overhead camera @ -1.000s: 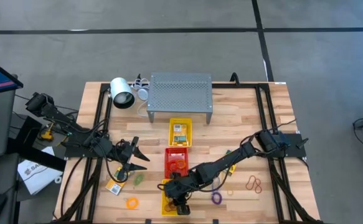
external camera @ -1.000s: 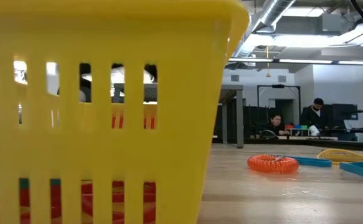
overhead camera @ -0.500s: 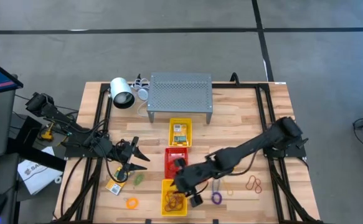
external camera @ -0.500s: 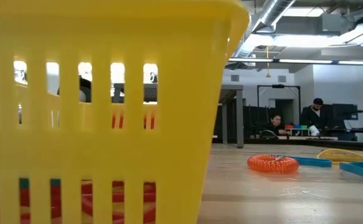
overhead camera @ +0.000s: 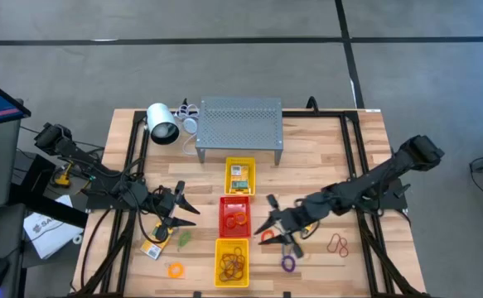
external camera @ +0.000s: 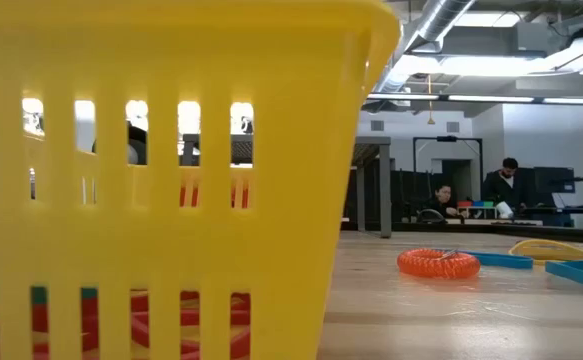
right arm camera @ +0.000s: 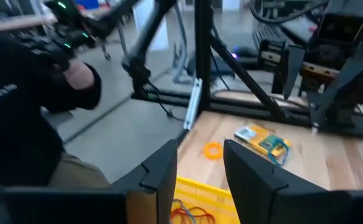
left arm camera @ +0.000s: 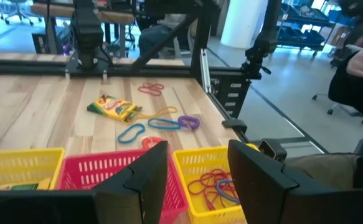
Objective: Pick & Place Office Desk Supplies
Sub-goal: Put the blue rubber band into the bottom yellow bin
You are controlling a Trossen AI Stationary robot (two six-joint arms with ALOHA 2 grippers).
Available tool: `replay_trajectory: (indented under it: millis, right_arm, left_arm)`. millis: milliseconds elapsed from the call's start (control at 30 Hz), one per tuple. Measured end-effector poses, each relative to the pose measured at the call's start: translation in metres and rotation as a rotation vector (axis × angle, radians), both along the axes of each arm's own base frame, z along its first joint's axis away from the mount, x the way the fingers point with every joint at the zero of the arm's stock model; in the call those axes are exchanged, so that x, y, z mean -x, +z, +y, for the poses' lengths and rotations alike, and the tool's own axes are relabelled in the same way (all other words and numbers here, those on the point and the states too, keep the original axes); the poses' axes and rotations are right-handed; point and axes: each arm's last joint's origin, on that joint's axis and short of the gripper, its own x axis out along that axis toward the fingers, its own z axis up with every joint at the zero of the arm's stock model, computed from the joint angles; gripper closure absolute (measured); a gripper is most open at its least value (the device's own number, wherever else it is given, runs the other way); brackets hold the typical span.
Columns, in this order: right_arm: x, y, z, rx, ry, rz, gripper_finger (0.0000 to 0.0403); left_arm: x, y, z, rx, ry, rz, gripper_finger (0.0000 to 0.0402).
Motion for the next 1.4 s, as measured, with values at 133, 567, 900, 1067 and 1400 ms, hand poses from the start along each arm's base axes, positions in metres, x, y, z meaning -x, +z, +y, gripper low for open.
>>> replay_trajectory:
  millis: [133, 567, 900, 1067, 1400]
  right_arm:
    - [0.024, -0.002, -0.003, -0.042, 0.029, -0.078, 0.0276]
    - [0.056, -0.019, 0.008, -0.063, 0.085, -0.066, 0.0276]
    - [0.066, -0.049, 0.003, -0.095, -0.089, 0.044, 0.0276]
    - [0.066, -0.053, -0.001, -0.101, -0.12, 0.057, 0.0276]
    - [0.058, -0.053, -0.013, -0.095, -0.172, 0.051, 0.0276]
  left_arm:
    - [0.0, 0.001, 0.0, -0.015, -0.004, -0.012, 0.0238]
    - [0.0, 0.001, 0.0, -0.013, -0.003, -0.01, 0.0238]
    - [0.002, -0.01, 0.001, -0.014, 0.01, 0.106, 0.0238]
    - [0.006, -0.022, 0.003, 0.099, 0.06, 0.266, 0.0238]
    - [0.022, -0.048, 0.008, 0.262, 0.098, 0.67, 0.0238]
